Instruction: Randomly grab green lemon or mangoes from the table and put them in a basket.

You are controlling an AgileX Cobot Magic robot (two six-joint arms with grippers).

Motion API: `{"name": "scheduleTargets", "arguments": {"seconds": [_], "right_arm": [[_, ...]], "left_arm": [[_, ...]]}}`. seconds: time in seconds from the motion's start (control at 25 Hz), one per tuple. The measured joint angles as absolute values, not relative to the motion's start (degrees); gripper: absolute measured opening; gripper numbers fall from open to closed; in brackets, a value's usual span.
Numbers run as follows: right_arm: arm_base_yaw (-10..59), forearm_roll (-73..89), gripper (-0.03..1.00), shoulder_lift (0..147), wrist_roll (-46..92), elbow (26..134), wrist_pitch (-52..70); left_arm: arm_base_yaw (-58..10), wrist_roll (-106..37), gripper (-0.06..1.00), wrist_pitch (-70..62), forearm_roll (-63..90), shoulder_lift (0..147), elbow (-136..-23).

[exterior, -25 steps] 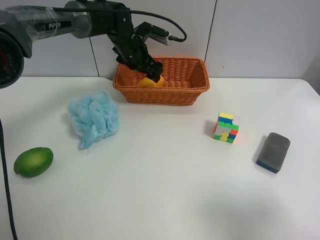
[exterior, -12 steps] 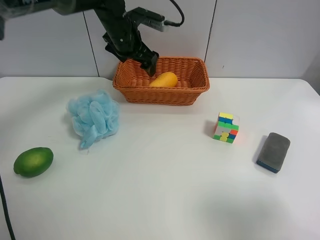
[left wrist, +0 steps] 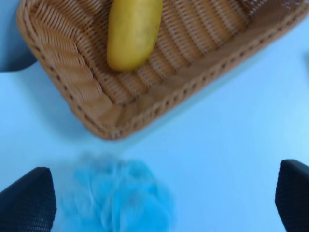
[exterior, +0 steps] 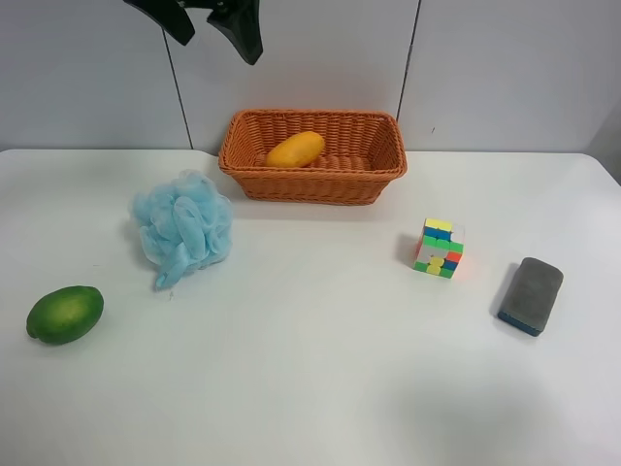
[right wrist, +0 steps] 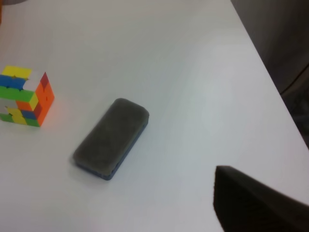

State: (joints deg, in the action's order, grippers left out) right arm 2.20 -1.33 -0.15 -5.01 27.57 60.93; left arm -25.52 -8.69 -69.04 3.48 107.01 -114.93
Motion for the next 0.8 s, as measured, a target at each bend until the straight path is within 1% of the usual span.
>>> {"name": "scheduleTargets", "arguments": {"seconds": [0.04, 0.16, 0.4, 0.56, 0.8], "right_arm": [[2.2, -1.33, 0.99, -0.15, -5.01, 27.57, 60.93], [2.2, -1.33, 0.99, -0.15, -5.01, 27.57, 60.93], [2.2, -1.33, 0.99, -0.15, -5.01, 27.57, 60.93], [2.2, -1.33, 0.99, -0.15, -5.01, 27.57, 60.93], [2.2, -1.33, 0.99, -0.15, -5.01, 27.57, 60.93]], "left_arm": [[-25.52, -8.69, 0.88, -69.04, 3.48, 107.01, -114.93], [-25.46, -8.62, 0.88, -69.04, 3.91, 99.65, -106.77], [-23.08, -8.33, 0.88, -63.99, 5.6, 80.16, -84.37], [-21.88, -8.33, 0.88, -62.15, 5.87, 66.41, -71.88], [-21.81, -8.33, 0.92, -61.71, 5.1, 47.85, -58.85]]}}
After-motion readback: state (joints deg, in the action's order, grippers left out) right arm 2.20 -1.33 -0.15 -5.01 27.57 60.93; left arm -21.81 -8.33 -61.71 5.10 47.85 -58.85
